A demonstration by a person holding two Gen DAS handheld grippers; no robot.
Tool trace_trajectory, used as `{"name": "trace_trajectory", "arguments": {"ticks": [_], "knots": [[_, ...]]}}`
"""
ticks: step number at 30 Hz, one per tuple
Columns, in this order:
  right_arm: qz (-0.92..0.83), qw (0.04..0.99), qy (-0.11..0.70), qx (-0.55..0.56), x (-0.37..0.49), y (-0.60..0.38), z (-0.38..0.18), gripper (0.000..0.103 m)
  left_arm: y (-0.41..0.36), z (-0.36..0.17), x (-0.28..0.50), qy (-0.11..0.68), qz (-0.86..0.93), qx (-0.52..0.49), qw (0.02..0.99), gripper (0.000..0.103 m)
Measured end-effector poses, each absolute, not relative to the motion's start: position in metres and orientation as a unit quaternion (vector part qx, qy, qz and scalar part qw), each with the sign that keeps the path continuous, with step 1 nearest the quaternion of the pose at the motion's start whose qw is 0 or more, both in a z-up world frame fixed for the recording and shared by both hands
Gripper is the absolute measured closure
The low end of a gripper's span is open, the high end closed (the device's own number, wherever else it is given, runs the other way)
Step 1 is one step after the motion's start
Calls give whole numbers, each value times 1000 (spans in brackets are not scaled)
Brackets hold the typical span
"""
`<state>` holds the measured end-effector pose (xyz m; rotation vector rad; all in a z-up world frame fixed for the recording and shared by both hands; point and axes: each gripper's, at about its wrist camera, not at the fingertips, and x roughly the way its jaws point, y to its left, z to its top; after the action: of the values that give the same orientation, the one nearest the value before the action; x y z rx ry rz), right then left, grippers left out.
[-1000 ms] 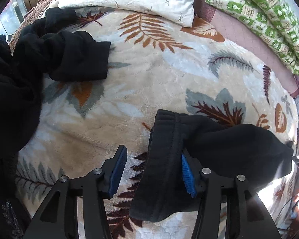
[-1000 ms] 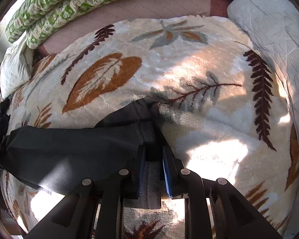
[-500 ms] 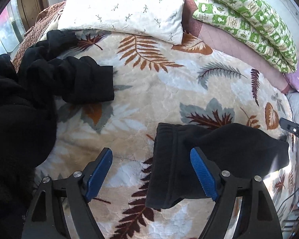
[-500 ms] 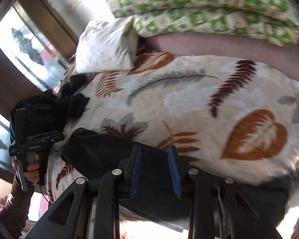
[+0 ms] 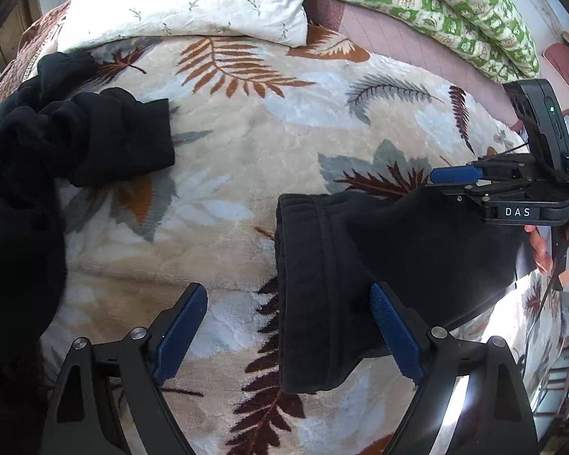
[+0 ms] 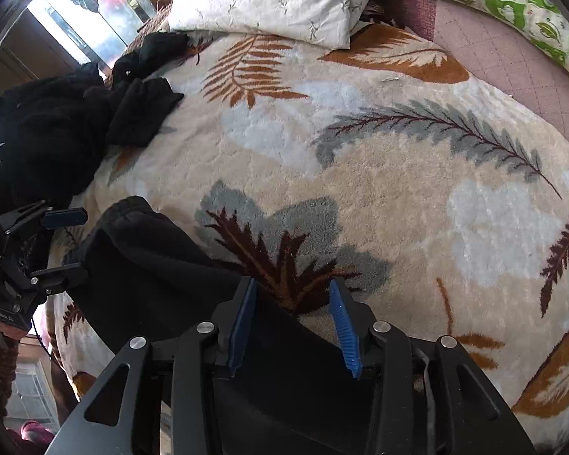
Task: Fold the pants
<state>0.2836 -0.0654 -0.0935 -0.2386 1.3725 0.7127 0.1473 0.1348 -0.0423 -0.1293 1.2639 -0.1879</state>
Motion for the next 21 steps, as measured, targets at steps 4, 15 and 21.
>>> {"name": "trace_trajectory", "arguments": {"ticks": [4,15,21], "knots": [[348,684,625,-142,268,-59,-104,63,123,-57,143,598,-90,-35,795,25],[334,739,565,-149,258,-74,-76,94,111,-63,140,593,-48,-12,804,66],[300,741,580,-157,262,-59,-106,88,103,-64,131,573,-28,15,819,49]]}}
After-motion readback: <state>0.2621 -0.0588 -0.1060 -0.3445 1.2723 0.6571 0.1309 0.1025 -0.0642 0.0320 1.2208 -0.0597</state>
